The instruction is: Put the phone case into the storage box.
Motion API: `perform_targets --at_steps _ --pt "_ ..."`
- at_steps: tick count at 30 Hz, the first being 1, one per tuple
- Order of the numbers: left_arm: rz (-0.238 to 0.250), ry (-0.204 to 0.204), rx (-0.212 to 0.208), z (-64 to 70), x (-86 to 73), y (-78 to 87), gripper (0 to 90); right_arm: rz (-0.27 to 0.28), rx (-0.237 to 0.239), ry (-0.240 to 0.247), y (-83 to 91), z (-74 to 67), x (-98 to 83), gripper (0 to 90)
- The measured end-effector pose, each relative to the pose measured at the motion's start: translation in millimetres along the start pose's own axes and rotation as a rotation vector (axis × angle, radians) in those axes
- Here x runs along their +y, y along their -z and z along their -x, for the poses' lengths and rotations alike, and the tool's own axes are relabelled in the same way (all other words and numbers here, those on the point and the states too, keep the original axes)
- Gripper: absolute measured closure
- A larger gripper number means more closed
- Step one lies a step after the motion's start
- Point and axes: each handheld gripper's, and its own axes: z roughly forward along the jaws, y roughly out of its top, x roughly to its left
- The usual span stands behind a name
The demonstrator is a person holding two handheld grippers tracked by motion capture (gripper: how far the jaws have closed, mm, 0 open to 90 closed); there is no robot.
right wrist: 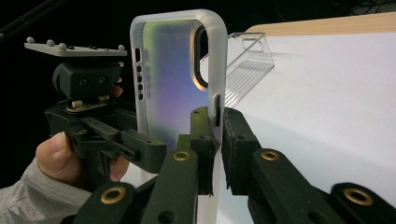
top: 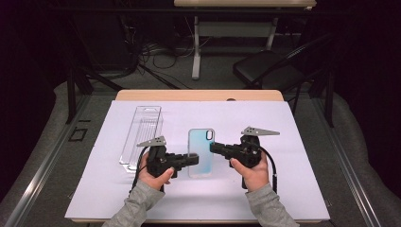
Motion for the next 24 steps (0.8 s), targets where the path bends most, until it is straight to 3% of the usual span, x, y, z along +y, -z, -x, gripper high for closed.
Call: perform_targets --at_steps 8,18,24 --pt "0.009 -0.001 0.003 -1.2 0.9 1.0 65.6 0.000 -0.030 0.007 0.6 1.5 -0.9 84.0" --pt "0.046 -0.040 0.084 -3.7 1.8 1.7 53.0 0.009 -0.082 0.040 1.7 1.3 -1.9 83.9" --pt "0.059 -0.072 0.130 -4.1 1.9 2.0 50.0 0.021 -0.124 0.068 2.1 0.1 -3.0 83.9"
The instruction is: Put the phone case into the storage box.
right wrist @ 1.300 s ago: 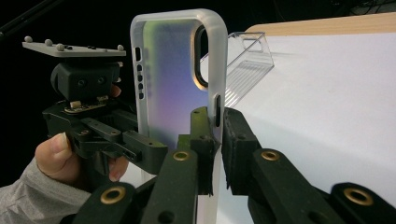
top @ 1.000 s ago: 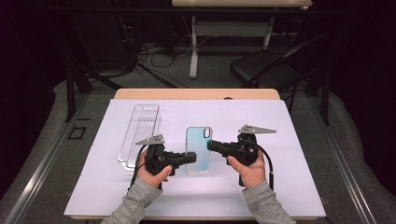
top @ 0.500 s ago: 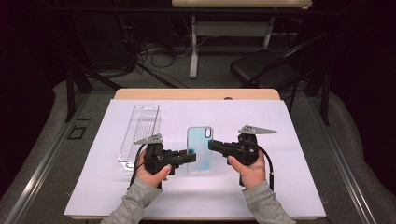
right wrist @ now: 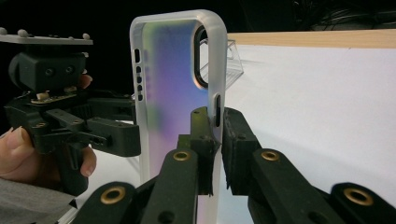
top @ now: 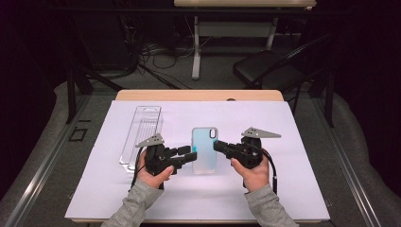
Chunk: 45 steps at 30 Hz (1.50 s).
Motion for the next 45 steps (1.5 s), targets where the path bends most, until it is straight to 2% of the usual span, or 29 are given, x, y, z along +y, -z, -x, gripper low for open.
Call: perform_targets --at_steps 12,20,26,28,29,45 --pt "0.028 -0.026 0.059 -1.3 1.7 4.2 46.6 0.018 -0.044 0.029 -0.2 -1.5 -2.2 83.9" --pt "0.046 -0.048 0.125 -2.4 2.3 6.1 42.2 0.030 -0.086 0.071 -0.2 -4.4 -4.1 83.8" --pt "0.044 -0.070 0.165 -1.6 3.7 7.9 41.5 0.037 -0.101 0.088 -0.2 -5.3 -5.4 83.9" --pt "0.039 -0.075 0.159 -2.2 4.3 8.8 41.5 0.043 -0.107 0.091 -0.7 -6.0 -6.1 83.8" --pt "0.043 -0.075 0.176 -1.6 4.4 8.9 41.5 0.043 -0.110 0.093 -0.7 -6.2 -6.3 83.8" --pt "0.050 -0.078 0.209 -2.3 7.3 14.0 41.5 0.047 -0.158 0.149 -6.8 -13.7 -13.9 83.8"
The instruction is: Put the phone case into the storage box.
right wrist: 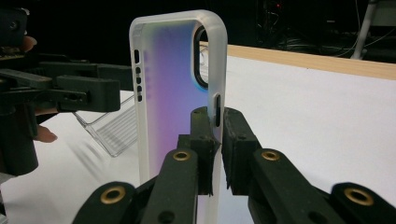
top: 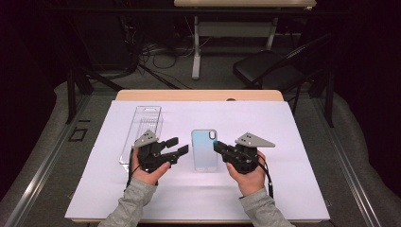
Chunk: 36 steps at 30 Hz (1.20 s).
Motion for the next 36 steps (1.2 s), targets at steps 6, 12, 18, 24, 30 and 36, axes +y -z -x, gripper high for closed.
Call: perform_targets --at_steps 6,12,18,24,30,36 --pt "0.011 -0.005 0.000 1.2 1.9 2.1 41.5 -0.003 -0.006 0.006 -1.1 -2.8 -2.2 83.8" --pt "0.018 -0.006 -0.009 2.5 3.6 4.1 41.5 0.000 -0.007 0.010 -3.2 -6.5 -4.7 83.8" --pt "0.026 -0.007 -0.013 5.5 4.7 5.3 41.6 -0.001 -0.009 0.023 -4.8 -10.1 -6.2 83.8" --pt "0.029 -0.010 -0.019 8.7 5.1 5.5 42.8 -0.006 -0.003 0.032 -6.7 -15.0 -8.0 83.8" --pt "0.030 -0.013 -0.025 10.4 6.0 7.4 46.9 -0.017 0.001 0.038 -8.6 -19.1 -10.4 83.8" --pt "0.021 -0.009 -0.024 12.5 6.3 9.5 54.8 -0.019 0.006 0.044 -9.9 -22.6 -11.8 83.8"
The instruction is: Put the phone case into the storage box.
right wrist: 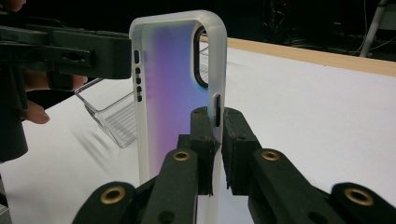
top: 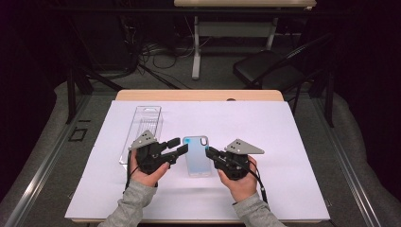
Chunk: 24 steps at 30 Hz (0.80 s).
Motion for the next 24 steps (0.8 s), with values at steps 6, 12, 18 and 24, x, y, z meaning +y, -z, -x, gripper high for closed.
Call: perform_targets --at_steps 6,12,18,24 --pt "-0.009 0.003 0.003 1.4 -0.1 1.2 62.9 -0.001 0.000 0.011 -0.5 -2.0 -0.4 83.8" --pt "-0.010 0.008 -0.003 1.5 -1.0 0.7 67.2 -0.002 0.002 0.016 -0.8 -4.1 -0.9 83.8" --pt "-0.008 0.023 -0.011 2.4 -2.2 0.5 71.6 -0.004 0.002 0.013 -1.2 -5.8 -1.3 83.8" --pt "-0.008 0.040 -0.015 0.1 -2.9 1.2 74.7 -0.003 0.003 0.017 -1.6 -6.1 -1.7 83.8"
